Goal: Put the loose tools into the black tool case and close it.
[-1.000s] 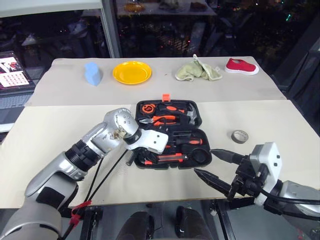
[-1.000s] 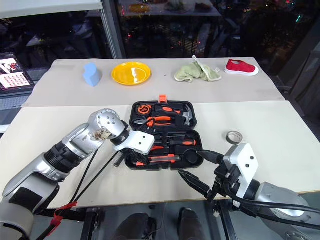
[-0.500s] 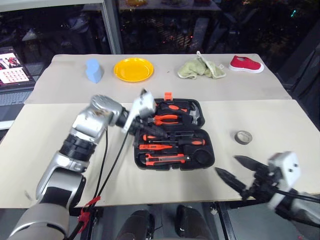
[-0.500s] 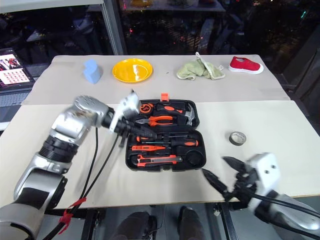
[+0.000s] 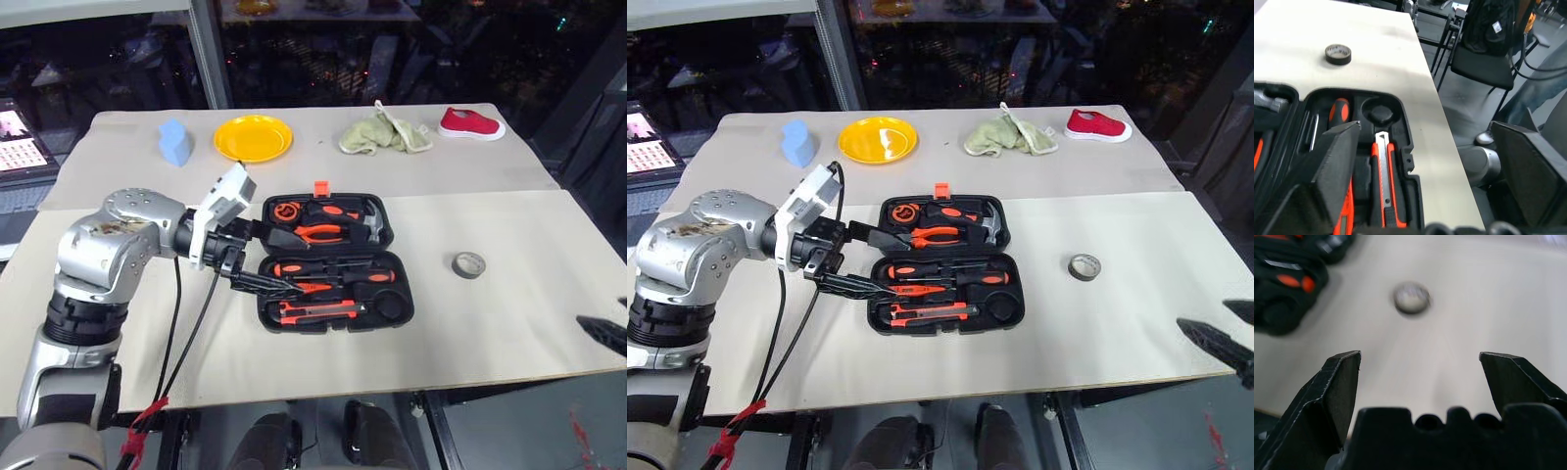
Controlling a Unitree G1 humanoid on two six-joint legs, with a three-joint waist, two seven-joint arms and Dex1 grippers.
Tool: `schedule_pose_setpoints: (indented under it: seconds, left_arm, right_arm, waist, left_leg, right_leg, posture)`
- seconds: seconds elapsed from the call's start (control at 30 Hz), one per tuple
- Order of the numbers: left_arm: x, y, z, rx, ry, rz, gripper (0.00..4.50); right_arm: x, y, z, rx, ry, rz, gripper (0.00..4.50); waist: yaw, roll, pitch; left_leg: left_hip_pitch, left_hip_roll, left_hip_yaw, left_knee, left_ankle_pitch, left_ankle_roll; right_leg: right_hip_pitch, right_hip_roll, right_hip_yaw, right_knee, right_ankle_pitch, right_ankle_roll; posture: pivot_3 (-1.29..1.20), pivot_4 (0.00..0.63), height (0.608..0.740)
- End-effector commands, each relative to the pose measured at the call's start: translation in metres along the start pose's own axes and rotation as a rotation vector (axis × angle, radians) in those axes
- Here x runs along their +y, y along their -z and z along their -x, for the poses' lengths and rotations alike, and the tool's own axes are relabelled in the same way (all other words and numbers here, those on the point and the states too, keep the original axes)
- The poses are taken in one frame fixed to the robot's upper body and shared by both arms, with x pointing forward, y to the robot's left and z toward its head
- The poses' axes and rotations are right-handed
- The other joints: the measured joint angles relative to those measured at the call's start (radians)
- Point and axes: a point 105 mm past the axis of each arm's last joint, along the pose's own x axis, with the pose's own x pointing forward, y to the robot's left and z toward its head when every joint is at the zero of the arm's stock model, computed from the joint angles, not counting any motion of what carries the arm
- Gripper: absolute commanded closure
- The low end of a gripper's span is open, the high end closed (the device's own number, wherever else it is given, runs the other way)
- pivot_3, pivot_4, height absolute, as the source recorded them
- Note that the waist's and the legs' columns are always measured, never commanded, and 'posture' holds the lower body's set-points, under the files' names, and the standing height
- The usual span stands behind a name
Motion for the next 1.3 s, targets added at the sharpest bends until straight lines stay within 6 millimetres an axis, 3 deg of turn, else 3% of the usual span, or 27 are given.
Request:
schedule_pose_setpoints:
  seconds: [0.03,0.17,0.27,0.33,0.43,0.57,0.7,0.9,1.03,1.17,1.23,1.3]
  left_arm:
    - [-0.007,-0.009,-0.001,0.01,0.011,-0.078,0.04]
    - [0.003,0.0,-0.007,0.055,-0.035,-0.125,0.04]
    - [-0.001,-0.002,-0.01,0.051,-0.012,-0.141,0.04]
    - [-0.004,-0.004,-0.01,0.049,-0.004,-0.146,0.04]
    - [-0.003,-0.004,-0.009,0.058,-0.024,-0.161,0.04]
    - [-0.003,-0.002,-0.008,0.067,-0.042,-0.169,0.04]
    - [-0.003,-0.005,-0.009,0.06,-0.051,-0.179,0.0]
    - [-0.003,-0.006,-0.01,0.057,-0.052,-0.183,0.0]
    - [-0.003,-0.007,-0.012,0.052,-0.046,-0.187,0.0]
    - [-0.004,-0.008,-0.014,0.052,-0.038,-0.196,0.0]
    - [-0.003,-0.007,-0.015,0.055,-0.033,-0.197,0.0]
    - [-0.004,-0.006,-0.016,0.062,-0.023,-0.198,0.0]
  right_arm:
    - [-0.003,-0.006,-0.035,0.122,-0.119,0.16,0.0]
    - [-0.004,-0.012,-0.074,0.159,-0.202,0.204,0.0]
    - [0.0,-0.012,-0.098,0.185,-0.252,0.23,0.0]
    - [0.002,-0.011,-0.109,0.199,-0.27,0.242,0.0]
    - [0.002,-0.008,-0.126,0.224,-0.263,0.299,0.0]
    - [-0.002,-0.004,-0.14,0.235,-0.237,0.318,0.0]
    - [-0.007,0.009,-0.15,0.274,-0.214,0.306,0.95]
    - [-0.016,0.009,-0.159,0.237,-0.167,0.276,3.1]
    - [-0.015,0.008,-0.15,0.219,-0.188,0.279,4.42]
    - [0.001,-0.007,-0.134,0.187,-0.278,0.29,4.42]
    - [0.02,-0.02,-0.127,0.147,-0.362,0.292,4.42]
    - [0.055,-0.036,-0.117,0.105,-0.514,0.307,4.42]
  waist:
    - [-0.007,0.0,0.002]
    - [-0.003,0.001,0.004]
    - [0.001,0.001,0.004]
    - [0.003,0.0,0.004]
    - [0.006,0.001,0.004]
    - [0.004,0.002,0.003]
    - [0.004,0.002,0.003]
    - [0.001,0.002,0.003]
    - [0.002,0.002,0.003]
    - [0.003,0.002,0.003]
    - [0.001,0.002,0.003]
    - [-0.005,0.002,0.003]
  left_leg:
    - [0.002,0.0,0.0,0.0,0.001,-0.001]
    - [0.009,0.003,0.0,0.0,0.003,0.004]
    - [0.007,0.003,0.0,-0.001,0.003,0.007]
    - [0.002,0.003,0.0,0.0,0.007,0.0]
    - [-0.009,-0.001,-0.001,0.0,0.007,-0.001]
    - [-0.015,-0.003,-0.002,0.0,0.007,-0.001]
    - [-0.016,-0.004,-0.002,0.0,0.007,-0.001]
    - [-0.01,-0.004,-0.002,0.0,0.008,-0.003]
    - [-0.006,-0.004,-0.003,0.0,0.009,-0.004]
    - [-0.006,-0.004,-0.003,0.0,0.009,-0.005]
    - [-0.006,-0.004,-0.003,0.0,0.009,-0.005]
    - [-0.006,-0.003,-0.003,0.0,0.009,-0.004]
  right_leg:
    - [0.002,0.0,-0.001,0.0,0.0,0.0]
    - [0.011,0.002,-0.003,-0.001,-0.001,0.0]
    - [0.009,0.002,-0.003,-0.002,-0.001,-0.001]
    - [0.003,0.002,-0.003,-0.001,0.005,-0.009]
    - [-0.01,0.001,-0.003,0.001,0.005,-0.01]
    - [-0.016,0.0,-0.005,-0.001,0.006,-0.01]
    - [-0.017,0.001,-0.005,-0.001,0.006,-0.01]
    - [-0.011,0.001,-0.004,0.0,0.006,-0.01]
    - [-0.008,0.001,-0.004,0.0,0.007,-0.01]
    - [-0.008,0.002,-0.004,0.001,0.007,-0.01]
    - [-0.008,0.002,-0.003,0.001,0.007,-0.01]
    - [-0.009,0.001,-0.003,0.001,0.007,-0.011]
  posture:
    - [0.0,0.15,0.74]
    - [0.0,0.15,0.74]
    - [0.0,0.15,0.74]
    - [0.0,0.15,0.74]
    - [0.0,0.15,0.74]
    - [0.0,0.15,0.74]
    - [0.0,0.15,0.74]
    - [0.0,0.15,0.74]
    - [0.0,0.15,0.74]
    - [0.0,0.15,0.74]
    - [0.0,0.15,0.74]
    - [0.0,0.15,0.74]
